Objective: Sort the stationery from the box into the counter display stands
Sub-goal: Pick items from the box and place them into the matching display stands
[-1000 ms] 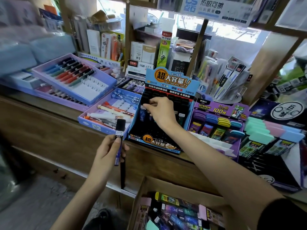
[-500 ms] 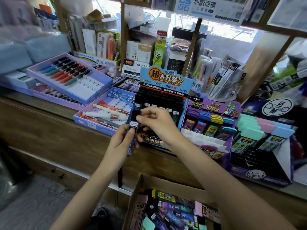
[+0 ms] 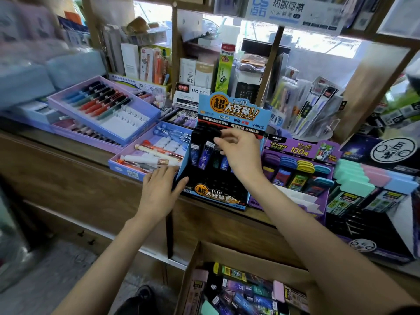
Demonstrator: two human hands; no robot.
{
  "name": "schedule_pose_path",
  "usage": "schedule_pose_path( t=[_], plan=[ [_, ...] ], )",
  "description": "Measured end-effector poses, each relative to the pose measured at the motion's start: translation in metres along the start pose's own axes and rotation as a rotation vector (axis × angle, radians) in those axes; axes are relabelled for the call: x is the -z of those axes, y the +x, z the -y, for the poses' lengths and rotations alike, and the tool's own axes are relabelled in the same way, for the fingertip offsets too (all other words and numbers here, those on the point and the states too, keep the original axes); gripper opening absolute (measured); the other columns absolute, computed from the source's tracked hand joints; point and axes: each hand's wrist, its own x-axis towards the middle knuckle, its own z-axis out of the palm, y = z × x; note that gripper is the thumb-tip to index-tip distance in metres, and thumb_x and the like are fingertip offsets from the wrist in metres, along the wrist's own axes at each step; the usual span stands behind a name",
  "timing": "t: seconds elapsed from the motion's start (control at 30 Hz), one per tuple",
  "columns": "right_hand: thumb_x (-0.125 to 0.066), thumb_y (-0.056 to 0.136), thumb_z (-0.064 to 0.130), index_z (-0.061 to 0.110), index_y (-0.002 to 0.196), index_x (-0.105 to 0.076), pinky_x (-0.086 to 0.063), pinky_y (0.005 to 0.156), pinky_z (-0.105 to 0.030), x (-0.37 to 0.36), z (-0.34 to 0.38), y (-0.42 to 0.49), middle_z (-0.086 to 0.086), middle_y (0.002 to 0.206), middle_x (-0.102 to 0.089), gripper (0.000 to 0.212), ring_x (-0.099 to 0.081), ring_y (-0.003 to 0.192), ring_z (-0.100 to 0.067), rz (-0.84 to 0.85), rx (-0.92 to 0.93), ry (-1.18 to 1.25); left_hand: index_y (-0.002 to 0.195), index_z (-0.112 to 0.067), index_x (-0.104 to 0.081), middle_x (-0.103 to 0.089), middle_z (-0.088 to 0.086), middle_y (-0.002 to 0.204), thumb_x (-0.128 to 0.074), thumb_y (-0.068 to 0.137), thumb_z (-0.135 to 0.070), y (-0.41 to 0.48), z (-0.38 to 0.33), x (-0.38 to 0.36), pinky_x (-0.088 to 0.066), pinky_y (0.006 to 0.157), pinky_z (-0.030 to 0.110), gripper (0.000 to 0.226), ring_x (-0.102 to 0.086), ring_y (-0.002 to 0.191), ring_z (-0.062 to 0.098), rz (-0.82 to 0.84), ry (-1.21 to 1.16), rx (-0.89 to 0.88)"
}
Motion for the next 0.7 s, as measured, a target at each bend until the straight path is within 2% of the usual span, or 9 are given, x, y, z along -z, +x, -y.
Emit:
schedule_pose_path(
  t=[0.23, 0.47, 0.7],
  plan=[
    [-0.066, 0.086, 0.010, 0.009, 0.103, -0.071, -0.054, 0.085, -0.033, -0.006, -0.004, 0.004, -0.004, 0.084, -0.069, 0.018, -0.066, 0.082, -0.016, 0.002, 0.118, -0.134, 0.121, -0.012, -0.056, -0.060, 0.006, 0.111, -0.047, 0.096, -0.038, -0.002, 0.003, -0.001, -0.030, 0.093, 0.037, 0.038, -0.053, 0.108, 0.026, -0.016, 0.001, -0.037],
    [-0.067, 0.085, 0.012, 0.008, 0.104, -0.071, -0.054, 0.084, -0.031, -0.017, -0.005, 0.005, 0.002, 0.079, -0.066, 0.020, -0.066, 0.080, -0.014, -0.007, 0.149, -0.167, 0.120, -0.011, -0.056, -0.060, 0.006, 0.115, -0.047, 0.096, -0.038, -0.003, 0.004, -0.003, -0.030, 0.092, 0.036, 0.037, -0.052, 0.110, 0.026, -0.034, 0.000, -0.036],
    [-0.068, 0.084, 0.013, 0.008, 0.104, -0.071, -0.052, 0.082, -0.025, -0.013, -0.003, 0.012, 0.004, 0.081, -0.065, 0.021, -0.061, 0.077, -0.009, -0.106, 0.231, -0.180, 0.120, -0.013, -0.056, -0.060, 0.005, 0.113, -0.048, 0.095, -0.039, -0.002, 0.004, -0.005, -0.028, 0.090, 0.034, 0.037, -0.052, 0.109, 0.026, -0.047, -0.005, -0.026]
  ],
)
